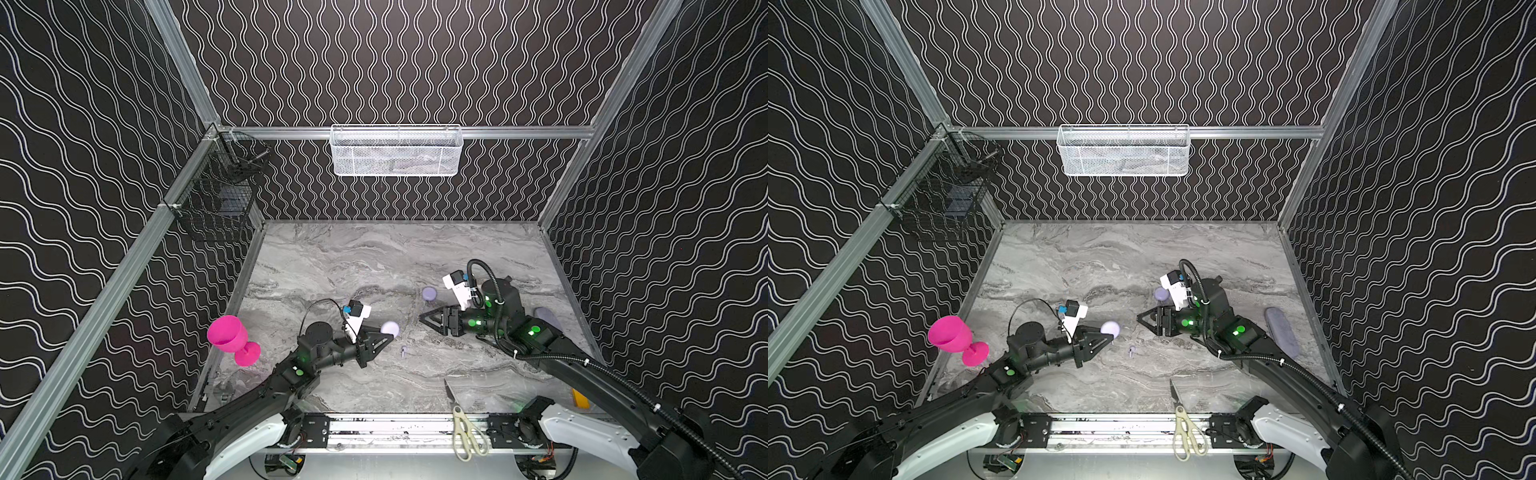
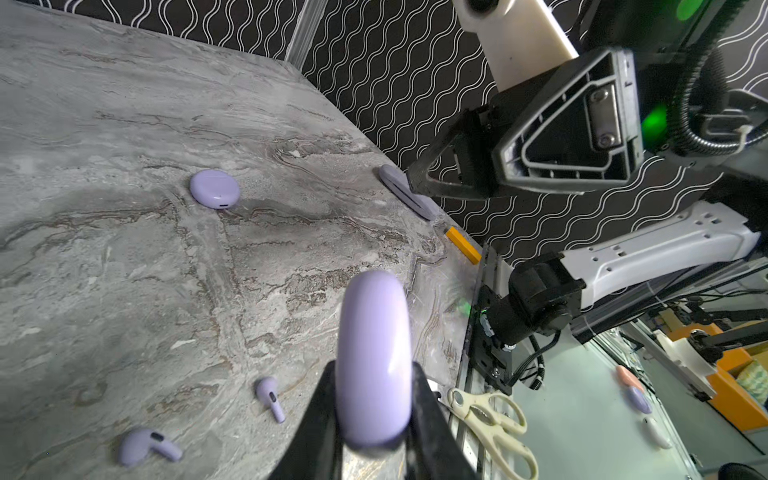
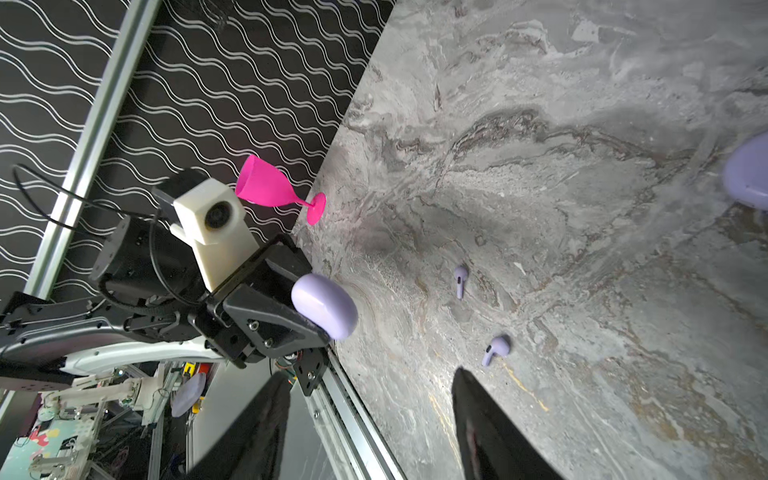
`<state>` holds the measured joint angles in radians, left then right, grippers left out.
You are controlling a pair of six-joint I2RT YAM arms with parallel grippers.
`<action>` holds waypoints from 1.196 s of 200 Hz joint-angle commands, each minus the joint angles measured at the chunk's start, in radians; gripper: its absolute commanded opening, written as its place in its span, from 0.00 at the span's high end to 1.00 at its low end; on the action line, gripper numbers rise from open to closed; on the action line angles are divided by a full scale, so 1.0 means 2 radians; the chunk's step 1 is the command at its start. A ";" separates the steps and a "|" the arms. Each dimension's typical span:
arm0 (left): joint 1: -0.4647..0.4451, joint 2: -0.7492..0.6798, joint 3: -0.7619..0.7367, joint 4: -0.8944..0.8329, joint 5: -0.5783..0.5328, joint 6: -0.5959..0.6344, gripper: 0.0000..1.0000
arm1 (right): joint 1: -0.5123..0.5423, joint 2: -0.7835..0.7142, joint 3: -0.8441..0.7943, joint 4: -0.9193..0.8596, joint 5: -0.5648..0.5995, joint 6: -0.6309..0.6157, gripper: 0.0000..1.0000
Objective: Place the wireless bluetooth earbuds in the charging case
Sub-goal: 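Push the case lid open with the right gripper while the left gripper holds the case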
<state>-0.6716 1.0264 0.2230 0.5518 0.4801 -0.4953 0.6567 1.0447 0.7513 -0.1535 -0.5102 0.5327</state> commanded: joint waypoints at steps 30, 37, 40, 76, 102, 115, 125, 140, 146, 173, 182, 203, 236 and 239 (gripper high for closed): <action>-0.003 -0.002 0.004 0.004 -0.002 0.057 0.77 | 0.051 0.050 0.033 -0.040 0.040 -0.019 0.36; -0.005 -0.001 0.001 0.005 -0.001 0.060 0.77 | 0.057 0.057 0.037 -0.041 0.043 -0.019 0.36; -0.004 -0.002 0.001 0.005 -0.001 0.061 0.77 | 0.061 0.059 0.039 -0.042 0.044 -0.019 0.36; -0.005 -0.012 -0.010 -0.006 0.004 0.084 0.77 | 0.088 0.088 0.063 -0.060 0.068 -0.021 0.36; -0.005 -0.018 -0.013 -0.010 0.006 0.095 0.78 | 0.098 0.104 0.070 -0.063 0.072 -0.022 0.36; -0.005 -0.019 -0.014 -0.012 0.001 0.098 0.78 | 0.101 0.114 0.076 -0.068 0.076 -0.023 0.36; -0.006 -0.022 -0.012 -0.022 -0.003 0.102 0.78 | 0.105 0.121 0.080 -0.070 0.077 -0.025 0.36; -0.006 -0.027 -0.014 -0.023 -0.003 0.104 0.79 | 0.109 0.128 0.083 -0.069 0.077 -0.025 0.36; -0.006 -0.028 -0.014 -0.026 -0.002 0.106 0.79 | 0.110 0.131 0.084 -0.069 0.076 -0.025 0.36; -0.006 -0.026 -0.013 -0.027 -0.002 0.106 0.80 | 0.114 0.141 0.087 -0.065 0.076 -0.024 0.36; -0.006 -0.025 -0.013 -0.027 -0.003 0.108 0.80 | 0.114 0.144 0.088 -0.064 0.076 -0.025 0.36; -0.007 -0.023 -0.012 -0.026 -0.002 0.108 0.80 | 0.114 0.150 0.094 -0.068 0.085 -0.026 0.36; -0.006 -0.023 -0.013 -0.025 0.000 0.107 0.80 | 0.113 0.158 0.108 -0.079 0.104 -0.031 0.36; -0.006 -0.022 -0.013 -0.025 -0.001 0.107 0.80 | 0.113 0.158 0.109 -0.080 0.105 -0.031 0.36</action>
<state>-0.6819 0.9779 0.1951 0.4850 0.4694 -0.3069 0.8837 1.3540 0.9520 -0.2951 -0.3504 0.4801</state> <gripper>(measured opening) 0.229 0.640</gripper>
